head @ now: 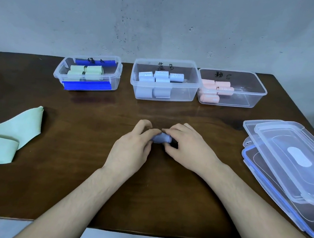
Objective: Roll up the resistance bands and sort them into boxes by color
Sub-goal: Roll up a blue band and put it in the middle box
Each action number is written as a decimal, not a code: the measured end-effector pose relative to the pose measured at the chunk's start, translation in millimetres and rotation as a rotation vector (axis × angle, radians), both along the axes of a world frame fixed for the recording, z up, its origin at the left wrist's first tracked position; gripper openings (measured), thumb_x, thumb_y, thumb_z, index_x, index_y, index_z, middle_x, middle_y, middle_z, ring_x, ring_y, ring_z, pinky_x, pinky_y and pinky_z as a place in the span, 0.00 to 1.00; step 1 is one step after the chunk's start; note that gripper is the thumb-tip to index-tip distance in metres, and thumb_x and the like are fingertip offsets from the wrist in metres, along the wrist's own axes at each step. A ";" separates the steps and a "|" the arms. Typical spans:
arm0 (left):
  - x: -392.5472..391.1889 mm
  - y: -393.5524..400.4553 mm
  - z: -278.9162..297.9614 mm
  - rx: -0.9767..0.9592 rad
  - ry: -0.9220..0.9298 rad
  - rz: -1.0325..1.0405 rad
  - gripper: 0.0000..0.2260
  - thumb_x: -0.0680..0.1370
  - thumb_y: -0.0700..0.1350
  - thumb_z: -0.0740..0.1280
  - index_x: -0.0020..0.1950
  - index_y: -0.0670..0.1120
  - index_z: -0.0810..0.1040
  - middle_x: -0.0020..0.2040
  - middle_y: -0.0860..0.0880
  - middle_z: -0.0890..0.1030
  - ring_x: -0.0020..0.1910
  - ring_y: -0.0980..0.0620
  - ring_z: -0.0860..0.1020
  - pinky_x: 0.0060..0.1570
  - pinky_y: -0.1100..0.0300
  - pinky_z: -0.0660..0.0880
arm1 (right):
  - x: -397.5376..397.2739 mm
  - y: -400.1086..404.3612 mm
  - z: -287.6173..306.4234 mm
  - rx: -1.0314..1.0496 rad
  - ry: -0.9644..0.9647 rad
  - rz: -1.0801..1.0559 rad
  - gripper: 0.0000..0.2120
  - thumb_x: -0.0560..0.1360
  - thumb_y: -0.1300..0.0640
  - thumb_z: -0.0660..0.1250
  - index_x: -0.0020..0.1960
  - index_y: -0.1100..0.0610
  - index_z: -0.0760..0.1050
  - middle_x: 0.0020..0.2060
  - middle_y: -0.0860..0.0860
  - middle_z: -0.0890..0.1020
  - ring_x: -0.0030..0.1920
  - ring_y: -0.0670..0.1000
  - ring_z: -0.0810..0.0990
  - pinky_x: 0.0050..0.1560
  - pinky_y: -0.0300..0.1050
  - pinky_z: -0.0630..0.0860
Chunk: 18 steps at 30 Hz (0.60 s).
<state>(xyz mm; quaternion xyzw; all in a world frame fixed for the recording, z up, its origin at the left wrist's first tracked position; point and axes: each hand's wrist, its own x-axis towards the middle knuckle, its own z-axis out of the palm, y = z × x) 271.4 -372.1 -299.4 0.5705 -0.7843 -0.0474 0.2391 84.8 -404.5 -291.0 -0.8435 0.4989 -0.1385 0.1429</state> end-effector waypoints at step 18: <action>-48.3 -29.0 28.6 0.563 1.139 0.224 0.08 0.81 0.46 0.65 0.58 0.49 0.80 0.45 0.49 0.84 0.42 0.54 0.80 0.46 0.57 0.75 | -16.6 -28.6 39.9 -0.035 -0.308 -0.093 0.16 0.74 0.49 0.70 0.58 0.47 0.68 0.49 0.44 0.76 0.47 0.47 0.76 0.46 0.44 0.76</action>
